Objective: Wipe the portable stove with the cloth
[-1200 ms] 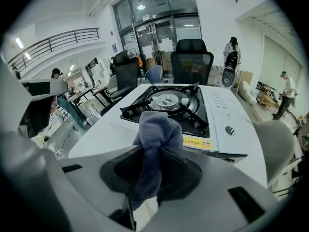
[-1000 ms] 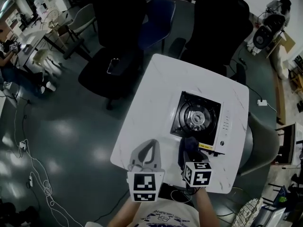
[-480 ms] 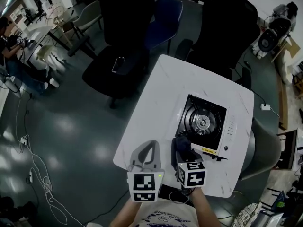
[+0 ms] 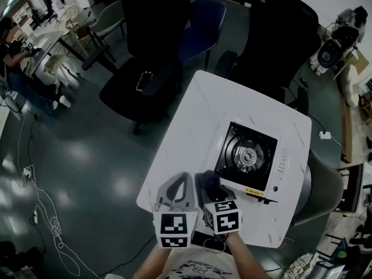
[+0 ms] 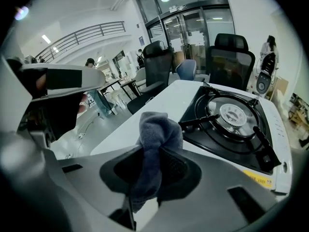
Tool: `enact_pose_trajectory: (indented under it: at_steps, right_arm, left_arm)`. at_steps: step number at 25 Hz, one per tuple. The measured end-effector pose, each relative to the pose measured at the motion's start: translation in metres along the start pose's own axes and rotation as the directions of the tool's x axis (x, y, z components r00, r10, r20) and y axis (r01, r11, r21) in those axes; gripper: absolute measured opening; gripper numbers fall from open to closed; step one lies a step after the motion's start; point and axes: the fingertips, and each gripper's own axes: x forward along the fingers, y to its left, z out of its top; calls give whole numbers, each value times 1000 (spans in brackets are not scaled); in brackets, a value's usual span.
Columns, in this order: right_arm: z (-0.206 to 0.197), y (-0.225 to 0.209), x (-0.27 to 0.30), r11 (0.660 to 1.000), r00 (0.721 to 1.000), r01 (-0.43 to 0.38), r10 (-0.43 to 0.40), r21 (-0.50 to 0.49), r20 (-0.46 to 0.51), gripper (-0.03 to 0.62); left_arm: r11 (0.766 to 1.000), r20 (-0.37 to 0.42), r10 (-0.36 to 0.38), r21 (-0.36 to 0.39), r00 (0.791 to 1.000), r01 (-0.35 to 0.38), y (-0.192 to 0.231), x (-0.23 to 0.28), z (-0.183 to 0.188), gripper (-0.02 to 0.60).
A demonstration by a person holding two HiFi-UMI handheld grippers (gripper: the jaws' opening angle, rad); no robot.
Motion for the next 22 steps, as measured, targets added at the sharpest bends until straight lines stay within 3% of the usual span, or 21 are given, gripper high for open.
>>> enact_pose_trajectory:
  at_steps: [7,22]
  right_arm:
    - [19,17,13,998,998,-64,63,-24,-13,100]
    - [49,12,32,997,995,-71,70,-19,-72,101]
  left_arm:
    - [1000,-1,-4,-3,1000,4,4,11,5,20]
    - [1000,-2,-16,-8,1000,16,19,33,18,20]
